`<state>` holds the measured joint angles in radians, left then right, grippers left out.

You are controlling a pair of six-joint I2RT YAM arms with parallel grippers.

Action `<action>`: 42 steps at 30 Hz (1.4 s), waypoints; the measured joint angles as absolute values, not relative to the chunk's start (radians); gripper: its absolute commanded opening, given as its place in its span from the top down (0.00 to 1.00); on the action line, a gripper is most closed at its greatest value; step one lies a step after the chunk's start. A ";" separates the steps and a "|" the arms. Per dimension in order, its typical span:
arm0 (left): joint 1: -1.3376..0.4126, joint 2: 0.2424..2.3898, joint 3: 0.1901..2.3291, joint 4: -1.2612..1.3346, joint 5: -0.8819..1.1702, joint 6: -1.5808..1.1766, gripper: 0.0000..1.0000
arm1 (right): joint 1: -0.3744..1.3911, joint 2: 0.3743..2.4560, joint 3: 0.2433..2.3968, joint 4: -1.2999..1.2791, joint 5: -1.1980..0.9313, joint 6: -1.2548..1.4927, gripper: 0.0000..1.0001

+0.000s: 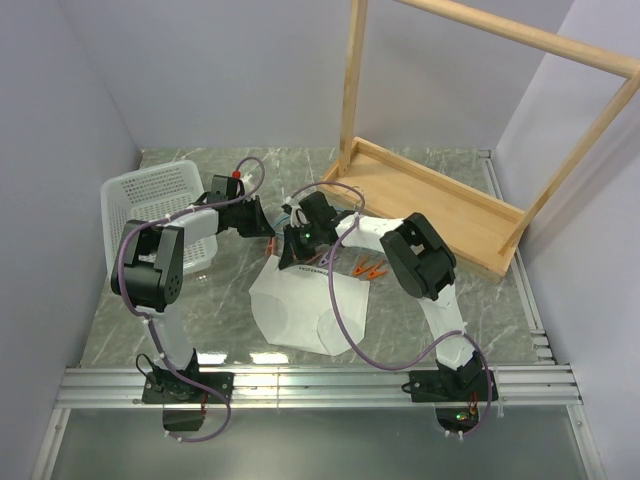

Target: Clip the underwear to the hanger

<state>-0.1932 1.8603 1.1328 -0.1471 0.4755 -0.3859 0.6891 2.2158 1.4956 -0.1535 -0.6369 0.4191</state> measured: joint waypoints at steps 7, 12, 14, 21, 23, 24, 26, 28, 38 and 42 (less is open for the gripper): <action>-0.193 1.860 1.133 -0.147 0.474 -0.379 1.00 | 0.687 2.216 1.502 -0.154 -0.637 0.419 1.00; -0.196 1.860 1.133 -0.147 0.473 -0.378 1.00 | 0.687 2.216 1.511 -0.154 -0.638 0.422 1.00; -0.198 1.860 1.133 -0.147 0.472 -0.377 1.00 | 0.687 2.216 1.515 -0.154 -0.638 0.423 1.00; -0.210 1.860 1.133 -0.148 0.468 -0.360 1.00 | 0.687 2.217 1.528 -0.154 -0.640 0.427 1.00; -0.213 1.860 1.133 -0.148 0.465 -0.355 1.00 | 0.687 2.218 1.532 -0.155 -0.640 0.427 1.00; -0.214 1.860 1.133 -0.148 0.465 -0.353 1.00 | 0.687 2.219 1.534 -0.154 -0.640 0.427 1.00; -0.216 1.860 1.133 -0.148 0.463 -0.348 1.00 | 0.687 2.221 1.538 -0.154 -0.640 0.427 1.00; -0.216 1.860 1.133 -0.148 0.461 -0.335 1.00 | 0.686 2.225 1.538 -0.154 -0.640 0.427 1.00; -0.218 1.845 1.128 -0.163 0.447 -0.278 1.00 | 0.665 2.226 1.538 -0.154 -0.641 0.430 1.00; -0.218 1.826 1.116 -0.165 0.446 -0.263 1.00 | 0.656 2.226 1.538 -0.154 -0.643 0.434 1.00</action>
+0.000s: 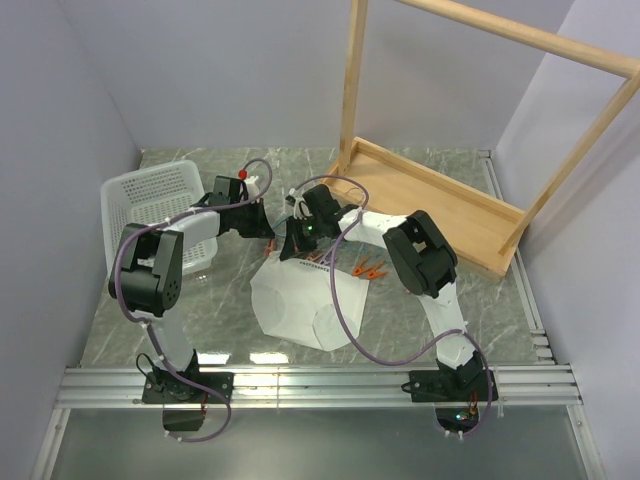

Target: Clip the underwear to the hanger

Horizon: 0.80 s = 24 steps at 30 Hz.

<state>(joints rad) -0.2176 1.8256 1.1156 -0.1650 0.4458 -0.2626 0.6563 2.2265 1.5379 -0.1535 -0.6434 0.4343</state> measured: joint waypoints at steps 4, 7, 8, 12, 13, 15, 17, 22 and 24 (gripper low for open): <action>-0.218 1.821 1.114 -0.165 0.446 -0.250 1.00 | 0.656 2.226 1.538 -0.152 -0.655 0.438 1.00; -0.218 1.821 1.111 -0.165 0.443 -0.246 1.00 | 0.656 2.226 1.538 -0.151 -0.662 0.438 1.00; -0.218 1.821 1.111 -0.165 0.440 -0.244 1.00 | 0.656 2.226 1.538 -0.151 -0.665 0.438 1.00; -0.222 1.821 1.108 -0.165 0.429 -0.228 0.99 | 0.656 2.226 1.538 -0.150 -0.679 0.439 1.00; -0.224 1.821 1.105 -0.164 0.427 -0.224 1.00 | 0.656 2.226 1.538 -0.150 -0.681 0.442 1.00; -0.227 1.820 1.100 -0.162 0.424 -0.221 0.99 | 0.656 2.226 1.538 -0.150 -0.686 0.447 1.00; -0.231 1.820 1.095 -0.162 0.421 -0.218 1.00 | 0.656 2.226 1.538 -0.150 -0.690 0.451 1.00; -0.235 1.816 1.087 -0.160 0.421 -0.204 0.97 | 0.656 2.227 1.538 -0.150 -0.693 0.452 1.00; -0.235 1.816 1.084 -0.158 0.421 -0.203 0.98 | 0.656 2.229 1.538 -0.151 -0.693 0.451 1.00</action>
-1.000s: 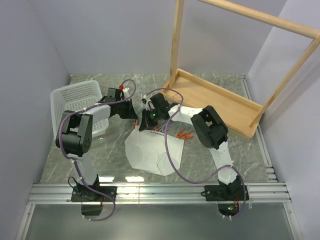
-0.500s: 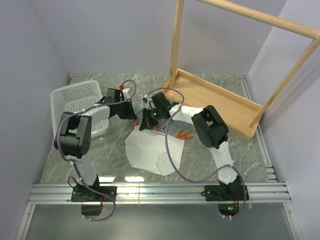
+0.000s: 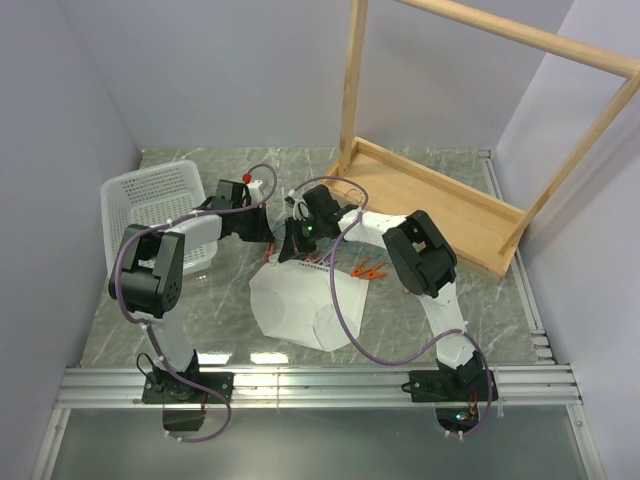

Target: Clip the underwear to the hanger

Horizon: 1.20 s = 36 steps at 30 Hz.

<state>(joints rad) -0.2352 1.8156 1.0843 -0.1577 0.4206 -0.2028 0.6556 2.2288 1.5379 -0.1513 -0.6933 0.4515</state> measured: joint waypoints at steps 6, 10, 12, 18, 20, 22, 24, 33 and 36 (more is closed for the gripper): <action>-0.235 1.814 1.083 -0.151 0.421 -0.204 1.00 | 0.657 2.233 1.538 -0.156 -0.694 0.448 1.00; -0.235 1.814 1.083 -0.139 0.421 -0.204 1.00 | 0.662 2.237 1.538 -0.158 -0.700 0.448 1.00; -0.235 1.813 1.083 -0.139 0.421 -0.204 1.00 | 0.663 2.241 1.539 -0.158 -0.702 0.449 1.00; -0.236 1.807 1.082 -0.135 0.421 -0.204 0.99 | 0.664 2.261 1.554 -0.157 -0.719 0.460 1.00; -0.236 1.805 1.079 -0.130 0.421 -0.204 1.00 | 0.664 2.264 1.558 -0.156 -0.726 0.465 1.00; -0.237 1.801 1.070 -0.125 0.421 -0.204 0.99 | 0.664 2.264 1.559 -0.152 -0.730 0.473 1.00; -0.240 1.798 1.064 -0.123 0.421 -0.203 1.00 | 0.664 2.264 1.560 -0.150 -0.735 0.477 1.00; -0.244 1.775 1.032 -0.108 0.420 -0.195 0.99 | 0.664 2.264 1.560 -0.142 -0.760 0.494 1.00; -0.245 1.768 1.026 -0.101 0.420 -0.190 0.99 | 0.662 2.264 1.560 -0.141 -0.765 0.502 1.00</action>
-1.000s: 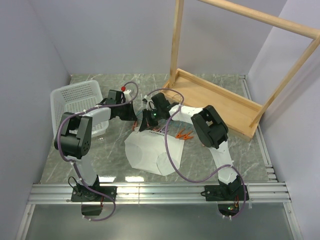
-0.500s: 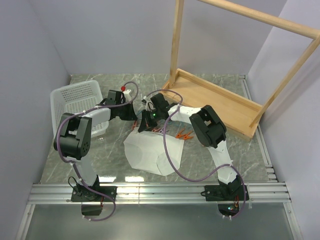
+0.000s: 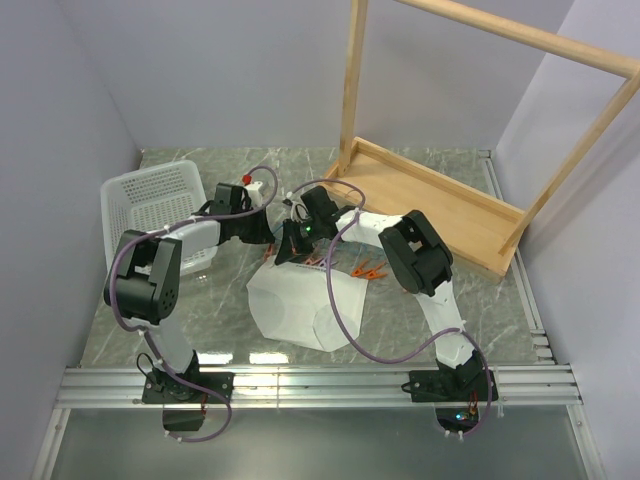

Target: Clip the underwear to the hanger

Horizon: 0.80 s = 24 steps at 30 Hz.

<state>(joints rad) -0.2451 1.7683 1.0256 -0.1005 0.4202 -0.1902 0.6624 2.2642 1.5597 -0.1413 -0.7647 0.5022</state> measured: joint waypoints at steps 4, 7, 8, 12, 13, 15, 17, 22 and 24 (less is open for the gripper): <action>-0.246 1.751 1.010 -0.085 0.421 -0.171 0.99 | 0.657 2.264 1.560 -0.136 -0.770 0.509 1.00; -0.246 1.742 1.002 -0.074 0.421 -0.159 1.00 | 0.652 2.264 1.560 -0.135 -0.772 0.509 1.00; -0.246 1.742 1.001 -0.070 0.421 -0.154 0.99 | 0.651 2.264 1.559 -0.135 -0.772 0.509 1.00; -0.247 1.742 1.000 -0.063 0.421 -0.142 0.98 | 0.647 2.264 1.555 -0.134 -0.774 0.509 1.00; -0.247 1.742 0.999 -0.061 0.421 -0.139 0.97 | 0.647 2.264 1.554 -0.134 -0.775 0.509 1.00; -0.247 1.741 0.995 -0.056 0.420 -0.134 0.94 | 0.647 2.264 1.550 -0.135 -0.776 0.509 1.00; -0.247 1.741 0.992 -0.056 0.420 -0.128 0.93 | 0.647 2.264 1.549 -0.135 -0.776 0.509 1.00; -0.247 1.741 0.991 -0.054 0.420 -0.114 0.84 | 0.647 2.264 1.549 -0.135 -0.776 0.509 1.00; -0.247 1.741 0.991 -0.055 0.420 -0.113 0.81 | 0.647 2.264 1.549 -0.135 -0.776 0.508 1.00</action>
